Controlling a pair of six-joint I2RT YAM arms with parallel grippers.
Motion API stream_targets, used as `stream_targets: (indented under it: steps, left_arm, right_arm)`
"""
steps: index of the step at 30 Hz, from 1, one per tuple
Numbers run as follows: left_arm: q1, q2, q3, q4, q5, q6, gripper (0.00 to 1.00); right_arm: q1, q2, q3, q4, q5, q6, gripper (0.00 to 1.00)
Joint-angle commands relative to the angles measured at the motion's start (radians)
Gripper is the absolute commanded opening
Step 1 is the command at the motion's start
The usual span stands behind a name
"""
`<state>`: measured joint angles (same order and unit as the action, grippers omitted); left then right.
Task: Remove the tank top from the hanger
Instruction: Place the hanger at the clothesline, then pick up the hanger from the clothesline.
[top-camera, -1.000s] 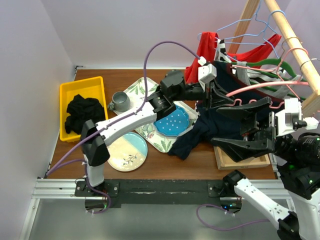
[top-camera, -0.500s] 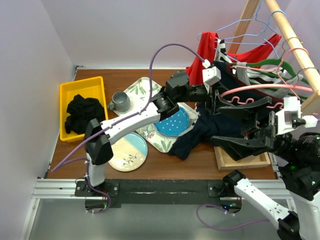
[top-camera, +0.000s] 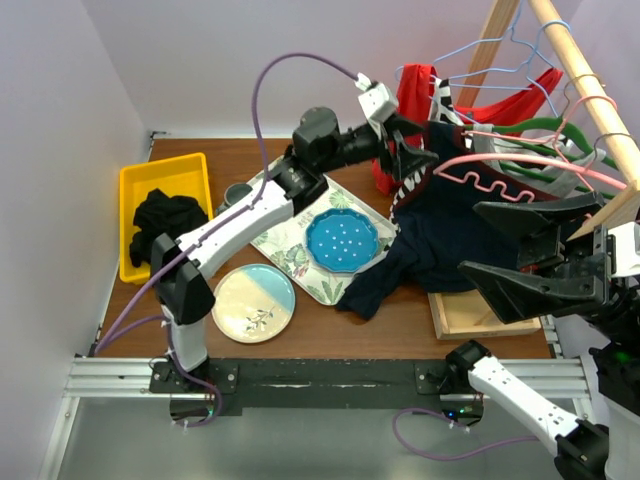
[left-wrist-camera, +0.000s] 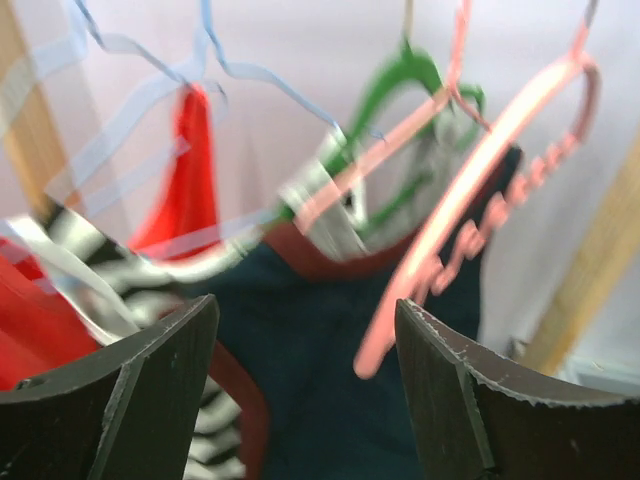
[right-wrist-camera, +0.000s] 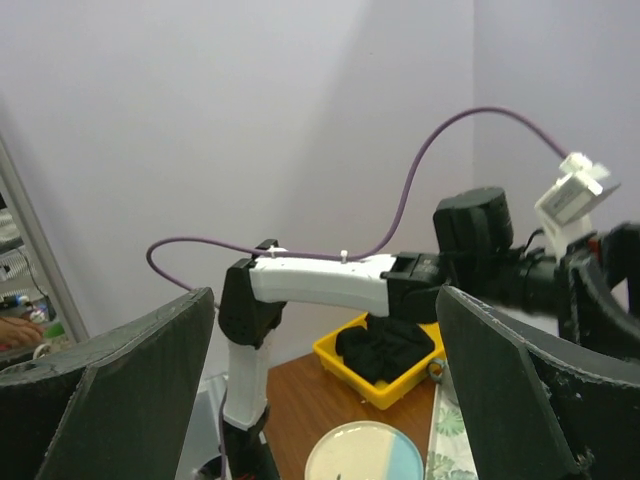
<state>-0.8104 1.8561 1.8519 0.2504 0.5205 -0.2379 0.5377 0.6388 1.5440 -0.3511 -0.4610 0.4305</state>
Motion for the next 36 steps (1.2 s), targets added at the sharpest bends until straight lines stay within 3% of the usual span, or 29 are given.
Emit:
stream_targets:
  steps: [1, 7, 14, 21, 26, 30, 36]
  left_arm:
    - [0.037, 0.096, 0.255, -0.048, 0.038, 0.063, 0.77]
    - [0.068, 0.228, 0.435, -0.046, 0.127, 0.066, 0.83]
    - [0.071, 0.301, 0.448, 0.065, 0.193, 0.012, 0.85]
    - [0.071, 0.356, 0.471, 0.069, 0.239, -0.005, 0.86]
    - [0.068, 0.319, 0.419, 0.058, 0.300, -0.011, 0.76]
    - [0.057, 0.220, 0.279, 0.090, 0.305, 0.011, 0.66]
    - [0.004, 0.161, 0.254, -0.054, 0.288, 0.130, 0.57]
  right_arm:
    - [0.002, 0.007, 0.015, 0.014, 0.019, 0.027, 0.97]
    - [0.002, 0.001, 0.005, 0.014, 0.015, 0.028, 0.97]
    - [0.002, 0.004, 0.024, 0.001, 0.016, 0.016, 0.97]
    - [0.004, -0.001, 0.019, -0.006, 0.024, 0.004, 0.96]
    - [0.002, -0.004, -0.001, 0.006, 0.031, 0.002, 0.96]
    - [0.002, -0.007, -0.013, 0.017, 0.035, 0.004, 0.96]
    - [0.002, -0.013, -0.033, 0.027, 0.039, 0.007, 0.96]
